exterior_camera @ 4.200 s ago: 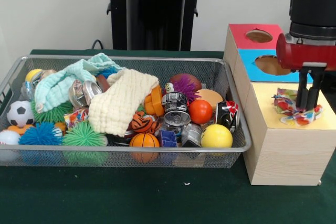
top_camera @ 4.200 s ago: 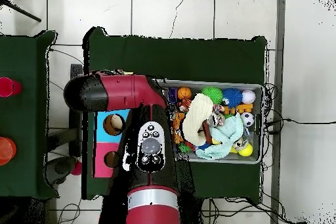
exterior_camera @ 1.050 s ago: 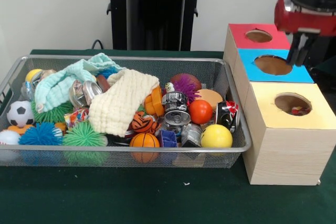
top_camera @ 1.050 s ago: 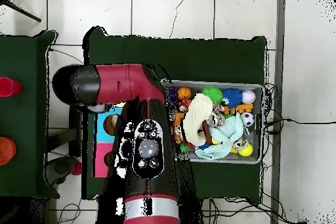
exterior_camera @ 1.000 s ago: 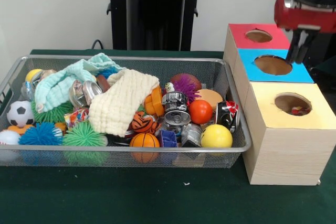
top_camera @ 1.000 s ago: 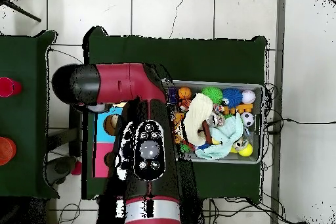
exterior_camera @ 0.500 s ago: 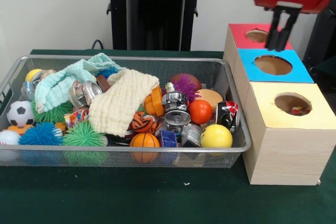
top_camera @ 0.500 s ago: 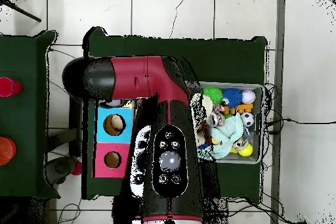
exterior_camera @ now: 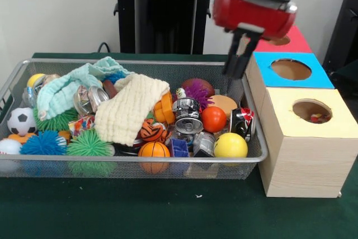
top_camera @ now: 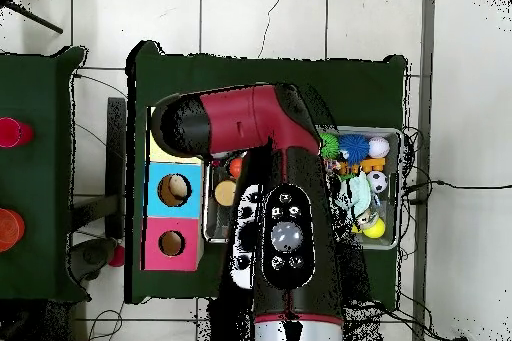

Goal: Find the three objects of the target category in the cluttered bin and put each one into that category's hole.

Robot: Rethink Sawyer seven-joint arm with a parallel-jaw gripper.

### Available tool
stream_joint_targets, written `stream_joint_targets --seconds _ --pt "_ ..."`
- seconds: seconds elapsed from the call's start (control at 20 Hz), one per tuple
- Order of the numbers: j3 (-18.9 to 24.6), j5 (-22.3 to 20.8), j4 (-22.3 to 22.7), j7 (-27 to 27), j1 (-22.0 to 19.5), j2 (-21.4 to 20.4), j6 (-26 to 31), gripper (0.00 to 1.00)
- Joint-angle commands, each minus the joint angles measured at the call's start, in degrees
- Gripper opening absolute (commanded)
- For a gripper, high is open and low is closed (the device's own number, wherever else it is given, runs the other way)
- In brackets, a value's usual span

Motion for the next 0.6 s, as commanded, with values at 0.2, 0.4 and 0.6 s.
stream_joint_targets --seconds 0.2,0.4,0.6 --pt "11.91 -6.23 3.01 -21.42 -9.32 3.59 -6.32 0.0" --pt "14.88 -6.7 3.46 -23.73 -13.29 4.19 -6.09 0.0" --pt "18.18 -7.13 4.32 -26.98 -17.68 4.84 -5.82 0.0"
